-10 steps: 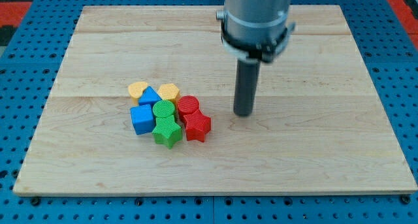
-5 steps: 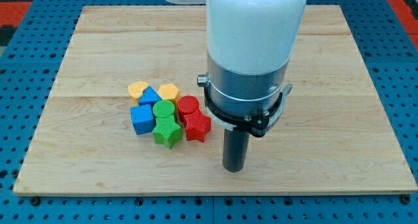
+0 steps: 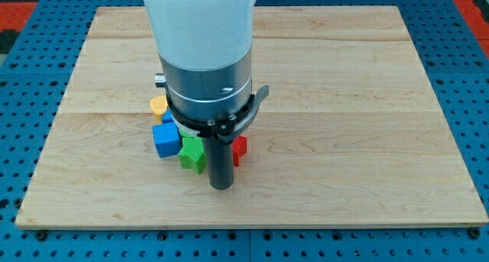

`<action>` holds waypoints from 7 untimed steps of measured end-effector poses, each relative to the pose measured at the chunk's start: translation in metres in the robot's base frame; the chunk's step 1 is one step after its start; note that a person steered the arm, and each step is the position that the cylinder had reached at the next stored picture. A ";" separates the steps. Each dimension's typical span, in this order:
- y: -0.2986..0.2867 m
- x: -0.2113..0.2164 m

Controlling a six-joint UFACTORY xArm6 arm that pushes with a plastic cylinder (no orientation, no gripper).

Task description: Move your arm towards the bottom center

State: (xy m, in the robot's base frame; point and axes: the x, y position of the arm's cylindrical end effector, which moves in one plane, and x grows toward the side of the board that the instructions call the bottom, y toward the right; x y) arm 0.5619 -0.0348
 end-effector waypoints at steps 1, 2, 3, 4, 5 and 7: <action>0.000 0.000; 0.001 -0.001; 0.002 -0.001; 0.004 -0.001; 0.007 -0.001; 0.019 -0.001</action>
State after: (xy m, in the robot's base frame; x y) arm 0.5612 -0.0162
